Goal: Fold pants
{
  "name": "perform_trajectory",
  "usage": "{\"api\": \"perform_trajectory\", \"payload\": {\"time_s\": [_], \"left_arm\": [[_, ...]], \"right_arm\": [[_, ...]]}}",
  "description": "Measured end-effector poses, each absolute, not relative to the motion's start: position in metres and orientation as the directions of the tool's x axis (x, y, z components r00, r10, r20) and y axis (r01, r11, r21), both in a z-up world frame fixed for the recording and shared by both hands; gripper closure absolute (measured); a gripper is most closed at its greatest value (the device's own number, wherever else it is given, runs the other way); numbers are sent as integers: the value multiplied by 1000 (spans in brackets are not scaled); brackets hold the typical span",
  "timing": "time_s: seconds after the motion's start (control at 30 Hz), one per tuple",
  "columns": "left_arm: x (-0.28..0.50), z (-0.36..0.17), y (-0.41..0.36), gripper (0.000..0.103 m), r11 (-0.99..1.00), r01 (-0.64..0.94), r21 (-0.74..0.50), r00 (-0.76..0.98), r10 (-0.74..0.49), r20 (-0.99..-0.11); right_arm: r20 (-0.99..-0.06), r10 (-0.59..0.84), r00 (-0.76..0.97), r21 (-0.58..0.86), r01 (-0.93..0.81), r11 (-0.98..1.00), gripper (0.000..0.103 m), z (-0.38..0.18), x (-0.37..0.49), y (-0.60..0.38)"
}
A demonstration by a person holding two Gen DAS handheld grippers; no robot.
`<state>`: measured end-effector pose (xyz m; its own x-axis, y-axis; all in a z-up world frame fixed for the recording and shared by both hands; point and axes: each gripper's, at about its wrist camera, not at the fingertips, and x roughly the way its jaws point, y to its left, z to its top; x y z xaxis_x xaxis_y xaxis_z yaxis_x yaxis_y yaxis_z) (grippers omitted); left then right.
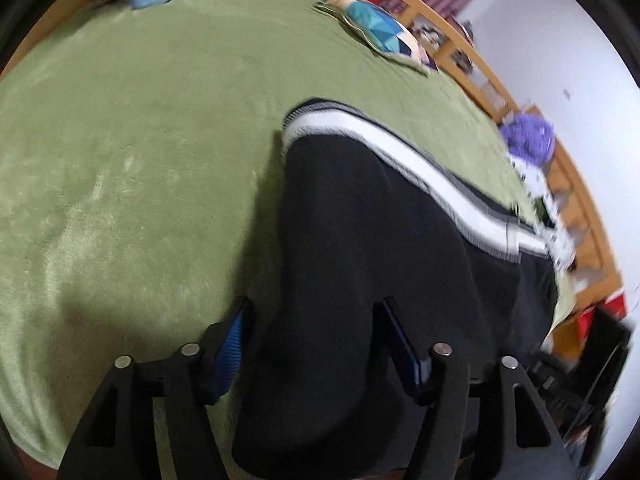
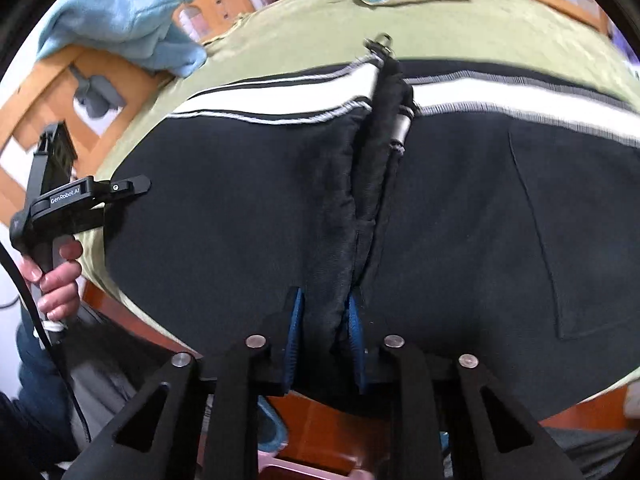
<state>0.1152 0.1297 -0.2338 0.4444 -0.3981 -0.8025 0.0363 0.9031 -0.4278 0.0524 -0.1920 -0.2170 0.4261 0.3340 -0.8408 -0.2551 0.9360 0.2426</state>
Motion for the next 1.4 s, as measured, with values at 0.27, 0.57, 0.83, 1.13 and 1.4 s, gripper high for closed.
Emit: {"api": "perform_trajectory", "payload": {"time_s": [0.27,0.57,0.83,1.13,1.4], "left_arm": [[108,-230,123,33,927,53,-372,441,-356,-823],[102,-227,132,32,925,33,-379,454,-351,-819],[97,-233,134,31,926,4,-377,452,-338,-825],[96,-220,121,66,935,-45,-351,500,-283,-818],[87,-151,64,82,997,9,-83,565,-74,-822]], "right_arm": [[-775,277,568,204,-189,960,47,-197,130,-190],[-718,390,577,395,-123,910,82,-199,164,-212],[-800,291,525,293,-80,953,65,-210,156,-208],[-798,284,531,213,-193,958,63,-211,75,-214],[-751,298,589,251,-163,954,64,-201,63,-233]]}}
